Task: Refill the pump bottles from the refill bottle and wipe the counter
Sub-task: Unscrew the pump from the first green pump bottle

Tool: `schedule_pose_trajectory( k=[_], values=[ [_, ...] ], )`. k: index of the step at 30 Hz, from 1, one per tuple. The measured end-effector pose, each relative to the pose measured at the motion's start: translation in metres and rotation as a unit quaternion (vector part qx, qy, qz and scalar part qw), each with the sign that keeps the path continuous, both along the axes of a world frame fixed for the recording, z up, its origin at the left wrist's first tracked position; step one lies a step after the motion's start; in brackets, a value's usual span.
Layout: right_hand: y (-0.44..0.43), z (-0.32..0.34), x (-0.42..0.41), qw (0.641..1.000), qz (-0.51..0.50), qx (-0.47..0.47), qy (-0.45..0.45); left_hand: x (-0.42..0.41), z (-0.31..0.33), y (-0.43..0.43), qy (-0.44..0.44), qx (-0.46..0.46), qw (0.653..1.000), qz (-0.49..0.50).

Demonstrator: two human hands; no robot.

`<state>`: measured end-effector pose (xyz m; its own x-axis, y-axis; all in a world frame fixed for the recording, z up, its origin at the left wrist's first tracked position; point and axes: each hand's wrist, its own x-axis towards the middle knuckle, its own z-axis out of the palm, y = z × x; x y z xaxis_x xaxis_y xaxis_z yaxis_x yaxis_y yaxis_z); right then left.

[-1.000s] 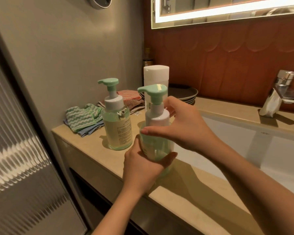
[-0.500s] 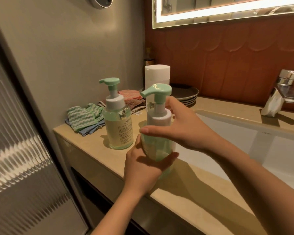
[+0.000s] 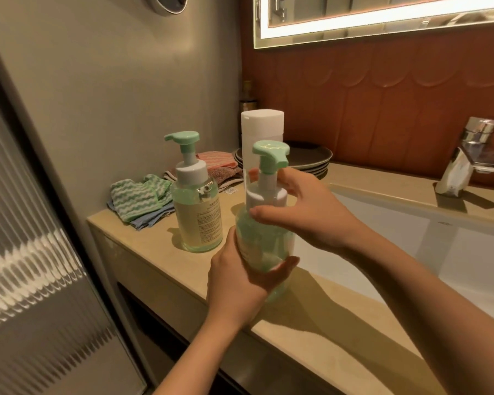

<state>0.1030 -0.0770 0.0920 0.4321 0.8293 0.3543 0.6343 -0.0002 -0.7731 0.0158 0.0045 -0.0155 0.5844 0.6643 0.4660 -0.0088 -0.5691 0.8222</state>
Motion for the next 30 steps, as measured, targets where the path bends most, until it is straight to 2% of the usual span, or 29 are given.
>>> schedule_pose_trajectory(
  k=[6, 13, 17, 19, 24, 30],
  values=[
    [0.003, -0.005, -0.001, 0.995, -0.095, 0.016, -0.029, 0.0, -0.001, 0.0, -0.003, -0.031, 1.0, -0.001],
    [0.0, 0.001, 0.008, 0.998, -0.043, 0.013, -0.032, -0.001, -0.001, 0.0, -0.001, 0.013, 1.0, 0.002],
    [-0.001, 0.001, 0.004, 1.0, -0.002, 0.014, -0.003, 0.0, -0.001, 0.0, 0.003, 0.005, 1.0, -0.005],
    [-0.001, 0.0, 0.003, 1.0, -0.014, 0.017, 0.009, 0.001, -0.002, 0.001, 0.0, 0.003, 1.0, -0.003],
    [0.002, -0.003, 0.002, 0.991, -0.118, 0.011, -0.057, 0.001, -0.004, 0.001, -0.01, -0.015, 1.0, 0.007],
    [0.0, 0.002, 0.003, 0.999, -0.041, -0.007, -0.024, 0.0, -0.001, 0.0, -0.003, 0.0, 1.0, 0.005]
  ],
)
